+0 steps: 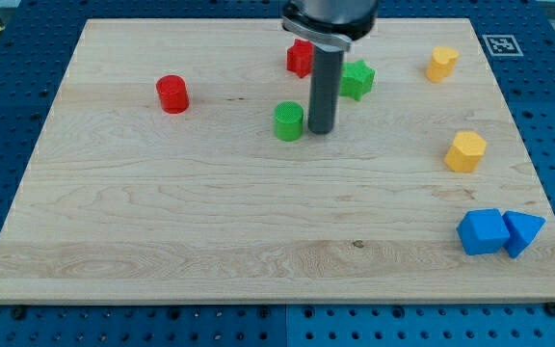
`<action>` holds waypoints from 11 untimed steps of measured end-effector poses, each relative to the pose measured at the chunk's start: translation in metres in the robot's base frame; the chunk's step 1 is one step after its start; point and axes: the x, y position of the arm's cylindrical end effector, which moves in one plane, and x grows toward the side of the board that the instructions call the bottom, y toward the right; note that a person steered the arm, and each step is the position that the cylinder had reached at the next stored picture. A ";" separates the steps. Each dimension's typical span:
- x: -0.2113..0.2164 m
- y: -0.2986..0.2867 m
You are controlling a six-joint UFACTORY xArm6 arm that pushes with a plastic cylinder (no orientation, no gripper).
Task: Slide the green circle to the top left diagonal of the red star
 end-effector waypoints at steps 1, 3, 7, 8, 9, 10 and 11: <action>0.041 0.015; -0.071 -0.116; -0.116 -0.115; -0.134 -0.116; -0.176 -0.117; -0.145 -0.173; -0.127 -0.279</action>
